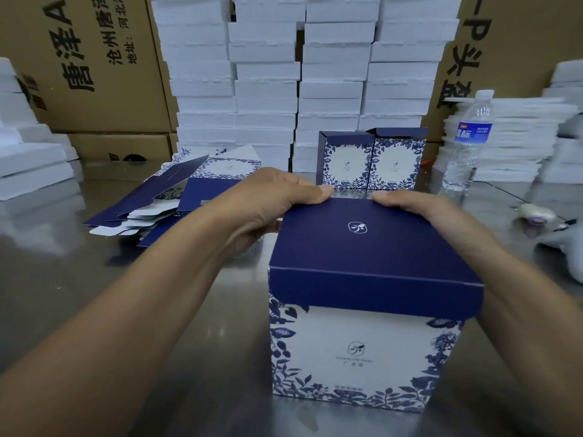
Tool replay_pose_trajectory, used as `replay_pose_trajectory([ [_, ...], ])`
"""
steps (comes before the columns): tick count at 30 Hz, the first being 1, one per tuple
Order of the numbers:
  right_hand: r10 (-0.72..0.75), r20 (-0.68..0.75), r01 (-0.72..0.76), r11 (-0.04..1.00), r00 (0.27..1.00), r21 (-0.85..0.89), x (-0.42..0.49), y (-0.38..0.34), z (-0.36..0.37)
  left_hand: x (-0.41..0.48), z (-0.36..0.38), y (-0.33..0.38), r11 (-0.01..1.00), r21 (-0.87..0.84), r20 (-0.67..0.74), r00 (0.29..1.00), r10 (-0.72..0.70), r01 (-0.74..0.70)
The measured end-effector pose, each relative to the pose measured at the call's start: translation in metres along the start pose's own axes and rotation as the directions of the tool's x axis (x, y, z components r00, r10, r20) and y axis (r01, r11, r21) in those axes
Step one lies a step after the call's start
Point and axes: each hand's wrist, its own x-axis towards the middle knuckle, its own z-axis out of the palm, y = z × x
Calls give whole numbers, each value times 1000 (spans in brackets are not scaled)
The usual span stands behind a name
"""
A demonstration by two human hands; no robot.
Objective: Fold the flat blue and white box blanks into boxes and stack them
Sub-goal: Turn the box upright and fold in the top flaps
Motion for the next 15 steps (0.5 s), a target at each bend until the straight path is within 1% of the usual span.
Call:
replay_pose_trajectory([
  [2, -62, -35, 63, 998, 997, 23, -4, 1, -1, -1, -1, -5, 999, -46, -19, 1000, 0, -1],
  [4, -136, -73, 135, 991, 988, -15, -9, 2, -2, -3, -4, -11, 995, -104, -47, 999, -10, 5],
  [6, -176, -84, 174, 984, 981, -29, -12, 1, -2, -5, -7, -16, 985, -174, -65, 998, -8, -3],
  [8, -176, -84, 177, 984, 981, -4, -13, 1, -1, -5, -8, -18, 980, -199, -83, 996, 15, -31],
  [12, -173, -102, 176, 984, 980, 19, -15, 0, 0, -4, -6, -18, 980, -184, -133, 990, 50, -74],
  [15, -203, -207, 193, 979, 957, -67, -11, 3, -1, -4, -5, -20, 973, -210, -143, 988, 64, -93],
])
